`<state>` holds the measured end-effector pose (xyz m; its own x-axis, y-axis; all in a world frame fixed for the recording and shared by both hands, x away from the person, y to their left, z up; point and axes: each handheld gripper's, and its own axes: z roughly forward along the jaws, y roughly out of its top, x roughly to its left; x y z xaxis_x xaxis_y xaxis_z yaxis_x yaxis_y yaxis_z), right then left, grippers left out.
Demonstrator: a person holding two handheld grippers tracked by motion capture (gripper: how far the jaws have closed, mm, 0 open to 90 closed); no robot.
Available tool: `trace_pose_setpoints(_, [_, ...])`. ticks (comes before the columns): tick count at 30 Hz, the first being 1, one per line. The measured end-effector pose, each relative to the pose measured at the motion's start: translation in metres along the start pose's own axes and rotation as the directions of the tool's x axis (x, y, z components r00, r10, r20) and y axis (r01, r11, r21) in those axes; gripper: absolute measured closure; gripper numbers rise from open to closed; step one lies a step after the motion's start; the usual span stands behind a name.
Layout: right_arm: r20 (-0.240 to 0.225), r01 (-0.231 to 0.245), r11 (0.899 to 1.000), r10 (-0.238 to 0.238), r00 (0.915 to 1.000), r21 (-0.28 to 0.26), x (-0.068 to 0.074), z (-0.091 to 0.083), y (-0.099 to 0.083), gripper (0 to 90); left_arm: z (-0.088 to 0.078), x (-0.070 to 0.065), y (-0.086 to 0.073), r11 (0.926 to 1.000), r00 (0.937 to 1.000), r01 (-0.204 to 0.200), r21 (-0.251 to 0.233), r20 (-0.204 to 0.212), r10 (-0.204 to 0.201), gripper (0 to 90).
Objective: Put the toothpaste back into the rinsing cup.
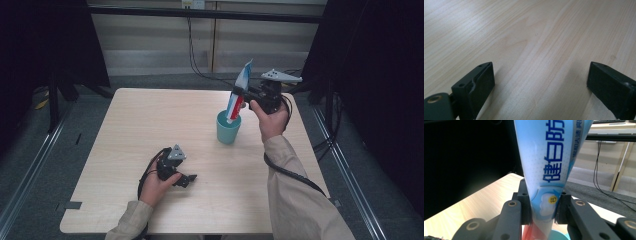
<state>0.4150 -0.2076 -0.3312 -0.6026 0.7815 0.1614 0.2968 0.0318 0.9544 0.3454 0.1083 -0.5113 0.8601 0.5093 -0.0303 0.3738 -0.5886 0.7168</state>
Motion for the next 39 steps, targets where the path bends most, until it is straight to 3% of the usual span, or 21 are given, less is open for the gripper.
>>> trace_pose_setpoints(21, [0.064, 0.008, 1.000, -0.009, 0.9979, 0.028, -0.017, 0.024, -0.019, 71.9, 0.000, 0.000, 0.000, 1.0000, 1.0000, 0.001, -0.006, -0.004, -0.001, 7.5])
trace_pose_setpoints(31, [0.099, -0.012, 0.999, 0.009, 0.9950, 0.036, -0.028, 0.028, -0.032, 71.6, 0.000, 0.000, 0.000, 1.0000, 1.0000, -0.004, -0.002, -0.005, 0.004, 7.6])
trace_pose_setpoints(39, [0.089, -0.002, 0.998, -0.004, 0.9960, 0.067, -0.031, 0.036, -0.044, 71.3, 0.000, -0.001, 0.000, 1.0000, 0.9999, -0.009, 0.002, -0.005, 0.009, 7.6])
